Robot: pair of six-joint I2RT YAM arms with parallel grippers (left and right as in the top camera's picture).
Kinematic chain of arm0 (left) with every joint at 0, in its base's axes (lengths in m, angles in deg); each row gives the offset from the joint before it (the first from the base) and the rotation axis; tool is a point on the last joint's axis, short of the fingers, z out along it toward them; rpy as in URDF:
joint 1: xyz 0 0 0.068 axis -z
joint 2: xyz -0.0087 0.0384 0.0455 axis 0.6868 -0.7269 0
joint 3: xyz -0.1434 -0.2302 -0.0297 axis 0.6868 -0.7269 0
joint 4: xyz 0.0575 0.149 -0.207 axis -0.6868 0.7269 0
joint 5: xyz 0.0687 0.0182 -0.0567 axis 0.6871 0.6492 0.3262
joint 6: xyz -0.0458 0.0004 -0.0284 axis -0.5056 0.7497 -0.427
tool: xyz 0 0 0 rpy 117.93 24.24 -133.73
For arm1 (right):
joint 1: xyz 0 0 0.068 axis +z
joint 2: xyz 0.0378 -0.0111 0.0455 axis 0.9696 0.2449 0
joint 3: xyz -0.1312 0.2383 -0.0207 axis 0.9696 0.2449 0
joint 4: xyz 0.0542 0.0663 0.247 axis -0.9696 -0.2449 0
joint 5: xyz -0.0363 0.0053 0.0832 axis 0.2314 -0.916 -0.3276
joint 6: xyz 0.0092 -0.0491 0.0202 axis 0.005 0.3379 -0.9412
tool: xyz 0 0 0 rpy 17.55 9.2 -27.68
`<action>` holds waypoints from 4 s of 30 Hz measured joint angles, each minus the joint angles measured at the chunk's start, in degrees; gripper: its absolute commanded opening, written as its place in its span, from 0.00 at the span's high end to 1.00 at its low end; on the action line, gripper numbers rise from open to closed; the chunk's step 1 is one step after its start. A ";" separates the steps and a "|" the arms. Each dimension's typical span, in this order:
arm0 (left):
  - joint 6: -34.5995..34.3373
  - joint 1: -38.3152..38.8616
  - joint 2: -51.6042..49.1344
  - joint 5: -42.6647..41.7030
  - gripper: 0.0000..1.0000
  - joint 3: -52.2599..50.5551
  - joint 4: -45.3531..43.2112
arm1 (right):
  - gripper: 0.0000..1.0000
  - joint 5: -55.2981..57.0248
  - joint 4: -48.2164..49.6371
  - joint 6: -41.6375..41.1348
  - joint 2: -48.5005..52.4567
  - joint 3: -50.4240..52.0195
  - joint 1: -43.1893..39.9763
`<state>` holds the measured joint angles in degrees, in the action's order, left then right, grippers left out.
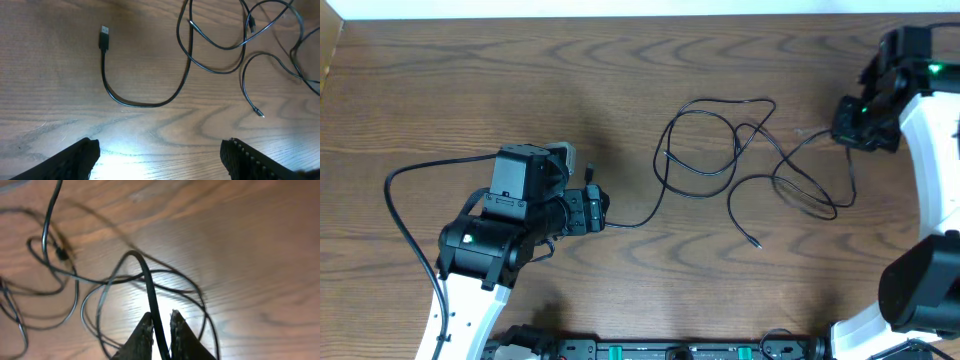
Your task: Untangle cables
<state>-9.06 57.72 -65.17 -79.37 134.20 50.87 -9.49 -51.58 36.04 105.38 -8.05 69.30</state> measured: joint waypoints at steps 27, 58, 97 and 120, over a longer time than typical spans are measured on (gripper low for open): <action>1.79 0.00 -0.04 0.02 0.17 0.00 -0.04 | 0.01 -7.54 21.59 27.34 -0.02 26.49 7.82; 2.99 0.00 -0.04 0.00 0.17 0.00 0.15 | 0.01 -10.03 37.38 37.70 -0.02 34.97 7.85; 4.50 0.00 -0.04 0.02 0.17 0.00 0.52 | 0.01 -1.51 25.31 5.90 -13.03 39.15 14.05; 4.50 0.00 -0.04 0.02 0.17 0.00 0.68 | 0.24 2.19 56.57 9.25 -13.27 56.11 14.05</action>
<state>-4.56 57.72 -65.21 -79.35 134.20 51.54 -7.31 4.99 45.29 92.12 48.06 83.35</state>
